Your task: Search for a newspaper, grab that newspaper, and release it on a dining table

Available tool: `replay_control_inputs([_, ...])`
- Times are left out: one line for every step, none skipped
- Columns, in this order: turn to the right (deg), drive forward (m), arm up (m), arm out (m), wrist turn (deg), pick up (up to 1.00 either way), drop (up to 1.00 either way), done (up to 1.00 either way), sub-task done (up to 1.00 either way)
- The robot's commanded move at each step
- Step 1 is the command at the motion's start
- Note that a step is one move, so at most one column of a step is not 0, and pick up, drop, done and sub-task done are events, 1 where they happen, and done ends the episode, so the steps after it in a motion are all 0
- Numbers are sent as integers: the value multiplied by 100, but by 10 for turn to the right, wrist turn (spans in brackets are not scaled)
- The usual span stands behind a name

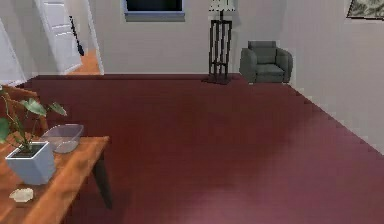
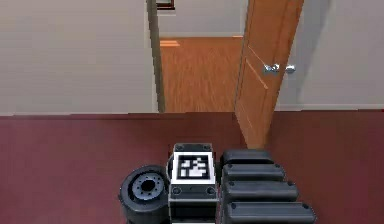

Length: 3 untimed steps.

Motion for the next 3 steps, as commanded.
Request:
replay_control_inputs([0, 100, 0, 0, 0, 0, 0, 0, 0])
replay_control_inputs([0, 50, 0, 0, 0, 0, 0, 0, 0])
replay_control_inputs([-450, 0, 0, 0, 0, 0, 0, 0, 0])
